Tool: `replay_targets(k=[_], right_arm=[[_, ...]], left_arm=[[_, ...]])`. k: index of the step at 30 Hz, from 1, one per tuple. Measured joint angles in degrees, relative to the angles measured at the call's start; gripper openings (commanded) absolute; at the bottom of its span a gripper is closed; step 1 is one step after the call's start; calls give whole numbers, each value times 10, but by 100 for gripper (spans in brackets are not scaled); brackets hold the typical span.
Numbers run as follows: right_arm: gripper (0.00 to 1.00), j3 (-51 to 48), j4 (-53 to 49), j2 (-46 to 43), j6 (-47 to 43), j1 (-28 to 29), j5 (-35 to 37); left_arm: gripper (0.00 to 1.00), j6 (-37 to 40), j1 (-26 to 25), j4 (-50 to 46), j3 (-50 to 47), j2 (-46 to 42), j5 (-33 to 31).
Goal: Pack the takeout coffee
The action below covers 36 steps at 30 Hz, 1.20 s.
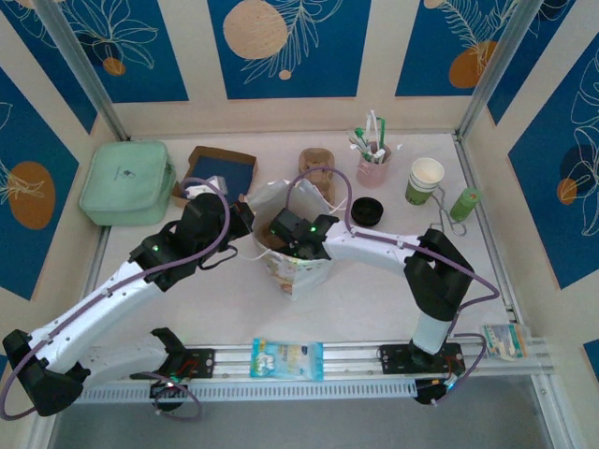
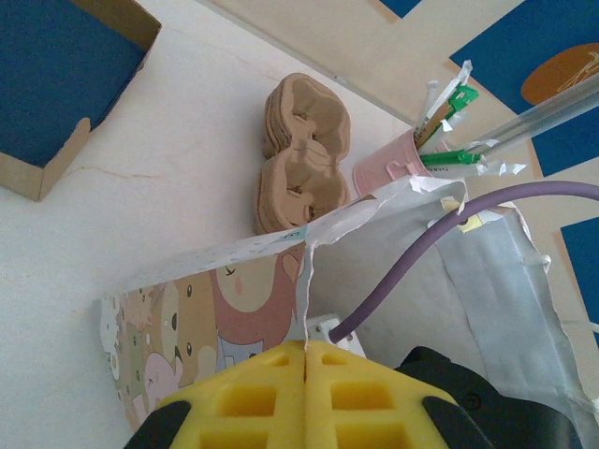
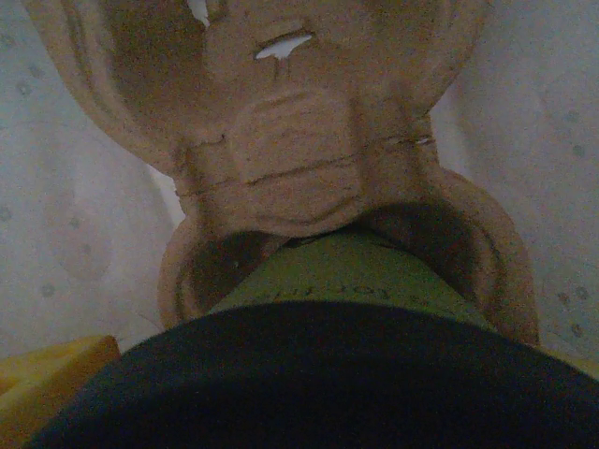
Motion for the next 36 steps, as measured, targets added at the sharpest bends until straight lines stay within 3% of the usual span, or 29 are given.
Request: replay_targets(k=[26, 36], right_arm=[[99, 36, -39, 15, -3, -1, 0], [99, 49, -59, 21, -9, -1, 0]], left_arm=[[15, 0, 0, -1, 0, 0, 0], [28, 8, 0, -3, 0, 0, 0]])
